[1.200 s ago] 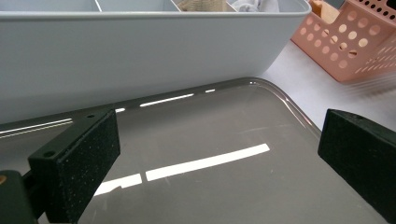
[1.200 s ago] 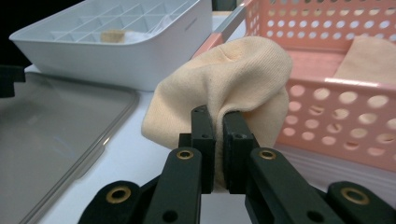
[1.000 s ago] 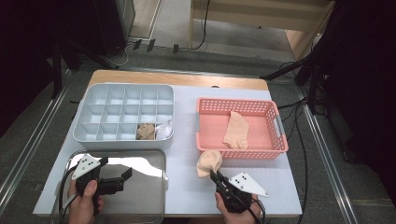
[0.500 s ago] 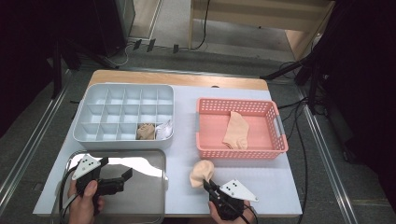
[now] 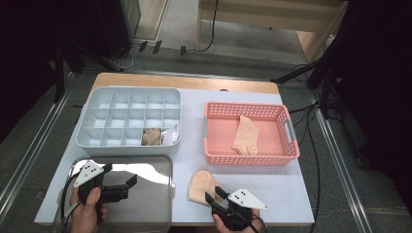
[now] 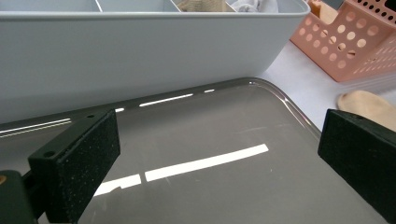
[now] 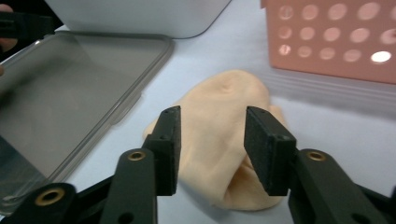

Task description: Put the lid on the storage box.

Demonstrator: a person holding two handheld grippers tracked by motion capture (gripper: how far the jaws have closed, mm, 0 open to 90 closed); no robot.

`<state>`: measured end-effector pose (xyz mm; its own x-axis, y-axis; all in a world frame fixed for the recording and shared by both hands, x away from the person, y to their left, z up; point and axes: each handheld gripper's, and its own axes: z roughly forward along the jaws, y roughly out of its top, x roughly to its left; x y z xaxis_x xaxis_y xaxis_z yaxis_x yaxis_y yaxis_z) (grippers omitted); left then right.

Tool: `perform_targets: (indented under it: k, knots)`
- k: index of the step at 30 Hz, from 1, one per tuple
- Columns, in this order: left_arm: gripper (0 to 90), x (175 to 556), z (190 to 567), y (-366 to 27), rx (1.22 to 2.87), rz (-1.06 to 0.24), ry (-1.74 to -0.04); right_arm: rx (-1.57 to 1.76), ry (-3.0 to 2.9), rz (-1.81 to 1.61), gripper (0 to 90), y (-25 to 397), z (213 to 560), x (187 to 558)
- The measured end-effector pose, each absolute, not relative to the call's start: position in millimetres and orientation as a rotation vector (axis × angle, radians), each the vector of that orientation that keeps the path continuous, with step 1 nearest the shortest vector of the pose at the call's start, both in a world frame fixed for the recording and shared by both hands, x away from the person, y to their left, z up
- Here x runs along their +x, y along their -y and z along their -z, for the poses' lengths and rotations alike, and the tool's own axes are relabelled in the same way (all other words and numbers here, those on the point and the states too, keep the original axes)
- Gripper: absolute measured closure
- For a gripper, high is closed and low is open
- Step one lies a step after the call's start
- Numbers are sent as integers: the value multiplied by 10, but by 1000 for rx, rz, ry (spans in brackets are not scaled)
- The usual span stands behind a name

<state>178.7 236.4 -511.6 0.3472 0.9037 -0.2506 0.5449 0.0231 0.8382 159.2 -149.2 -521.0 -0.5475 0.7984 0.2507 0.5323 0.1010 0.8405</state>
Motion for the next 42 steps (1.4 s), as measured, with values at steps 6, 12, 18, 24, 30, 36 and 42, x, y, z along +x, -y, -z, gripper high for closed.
perform_targets:
  k: [6, 12, 18, 24, 30, 36, 42]
  knots:
    - [0, 1787, 5116, -2363, 1647, -466, -1320, 1351, -2077, -1430, 554, 1559, 5173, 1614]
    - [0, 1787, 5117, -2361, 1653, -467, -1317, 1375, -2040, -1424, 563, 1642, 5118, 1652]
    - [0, 1786, 5115, -2361, 1647, -466, -1318, 1388, -1998, -1417, 565, 1732, 5051, 1693]
    - [0, 1786, 5115, -2362, 1647, -466, -1318, 1400, -1962, -1408, 566, 1825, 4979, 1762]
    - [0, 1786, 5116, -2360, 1647, -468, -1318, 1413, -1927, -1396, 565, 1899, 4877, 1841]
    - [0, 1786, 5116, -2362, 1648, -467, -1318, 1403, -1903, -1392, 564, 1956, 4753, 1938]
    - [0, 1787, 5116, -2362, 1648, -467, -1318, 1403, -1884, -1383, 561, 1978, 4612, 2050]
